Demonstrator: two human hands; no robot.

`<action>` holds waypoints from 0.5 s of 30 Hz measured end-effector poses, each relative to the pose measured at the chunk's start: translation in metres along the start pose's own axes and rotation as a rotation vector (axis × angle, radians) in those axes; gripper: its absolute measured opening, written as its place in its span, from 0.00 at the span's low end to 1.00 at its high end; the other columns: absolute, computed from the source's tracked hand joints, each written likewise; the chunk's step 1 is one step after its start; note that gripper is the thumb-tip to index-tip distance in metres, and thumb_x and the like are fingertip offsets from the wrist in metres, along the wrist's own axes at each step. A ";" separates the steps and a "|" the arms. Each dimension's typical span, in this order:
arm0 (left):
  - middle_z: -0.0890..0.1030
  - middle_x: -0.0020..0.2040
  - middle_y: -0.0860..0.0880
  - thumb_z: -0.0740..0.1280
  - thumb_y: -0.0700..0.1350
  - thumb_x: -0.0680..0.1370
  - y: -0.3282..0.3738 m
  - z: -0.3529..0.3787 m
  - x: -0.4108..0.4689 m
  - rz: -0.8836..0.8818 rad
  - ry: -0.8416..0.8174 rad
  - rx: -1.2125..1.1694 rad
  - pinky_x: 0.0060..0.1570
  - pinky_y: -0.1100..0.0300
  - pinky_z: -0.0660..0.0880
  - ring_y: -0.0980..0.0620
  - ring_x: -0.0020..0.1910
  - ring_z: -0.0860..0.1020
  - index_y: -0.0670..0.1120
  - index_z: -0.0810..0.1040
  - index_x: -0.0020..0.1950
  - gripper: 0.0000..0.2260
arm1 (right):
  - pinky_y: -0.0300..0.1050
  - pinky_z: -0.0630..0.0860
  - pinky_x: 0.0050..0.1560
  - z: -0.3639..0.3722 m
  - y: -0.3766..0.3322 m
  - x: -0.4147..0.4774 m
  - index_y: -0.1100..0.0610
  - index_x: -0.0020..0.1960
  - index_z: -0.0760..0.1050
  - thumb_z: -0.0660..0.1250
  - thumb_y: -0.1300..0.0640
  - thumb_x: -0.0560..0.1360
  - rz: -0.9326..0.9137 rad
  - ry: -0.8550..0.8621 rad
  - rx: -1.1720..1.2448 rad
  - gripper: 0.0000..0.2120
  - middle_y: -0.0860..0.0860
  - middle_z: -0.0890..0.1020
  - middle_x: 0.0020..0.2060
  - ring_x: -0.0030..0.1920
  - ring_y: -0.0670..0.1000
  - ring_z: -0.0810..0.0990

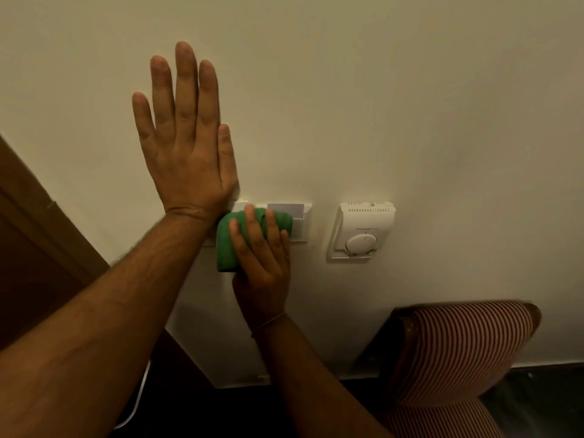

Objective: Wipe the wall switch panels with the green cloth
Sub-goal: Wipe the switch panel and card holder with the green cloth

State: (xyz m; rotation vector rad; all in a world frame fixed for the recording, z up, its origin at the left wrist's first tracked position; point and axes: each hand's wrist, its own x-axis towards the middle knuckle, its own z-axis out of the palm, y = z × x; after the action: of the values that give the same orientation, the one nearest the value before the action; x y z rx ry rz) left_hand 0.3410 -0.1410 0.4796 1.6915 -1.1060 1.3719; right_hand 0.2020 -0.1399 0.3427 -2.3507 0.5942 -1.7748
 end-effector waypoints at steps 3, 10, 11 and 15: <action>0.40 0.91 0.54 0.47 0.52 0.92 -0.001 0.002 -0.001 0.001 0.010 -0.002 0.89 0.45 0.38 0.52 0.90 0.37 0.51 0.42 0.93 0.29 | 0.55 0.56 0.86 -0.008 0.005 -0.002 0.53 0.77 0.73 0.66 0.72 0.77 -0.030 -0.034 -0.012 0.31 0.51 0.67 0.81 0.85 0.56 0.62; 0.44 0.93 0.51 0.45 0.53 0.92 -0.002 0.001 0.000 -0.020 -0.016 0.023 0.88 0.48 0.34 0.53 0.89 0.34 0.52 0.37 0.91 0.29 | 0.68 0.66 0.81 -0.040 0.053 -0.010 0.60 0.74 0.75 0.73 0.65 0.81 0.147 0.094 0.016 0.22 0.60 0.72 0.77 0.83 0.64 0.64; 0.41 0.93 0.54 0.45 0.53 0.92 -0.001 0.001 0.000 -0.015 -0.016 0.020 0.88 0.48 0.34 0.54 0.89 0.34 0.53 0.37 0.91 0.29 | 0.68 0.64 0.82 -0.038 0.050 -0.010 0.60 0.74 0.75 0.74 0.67 0.80 0.187 0.113 0.026 0.23 0.60 0.72 0.77 0.83 0.64 0.63; 0.39 0.92 0.54 0.46 0.53 0.92 0.001 0.000 -0.001 -0.026 -0.022 0.004 0.89 0.46 0.35 0.52 0.89 0.35 0.52 0.38 0.91 0.29 | 0.62 0.54 0.86 -0.013 0.019 -0.009 0.57 0.77 0.69 0.67 0.66 0.83 0.169 0.136 0.057 0.24 0.54 0.67 0.80 0.86 0.57 0.57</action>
State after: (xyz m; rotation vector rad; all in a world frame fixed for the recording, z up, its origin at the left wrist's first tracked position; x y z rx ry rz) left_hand 0.3400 -0.1416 0.4785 1.7212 -1.0907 1.3431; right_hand 0.1831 -0.1524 0.3318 -2.0882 0.7270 -1.8587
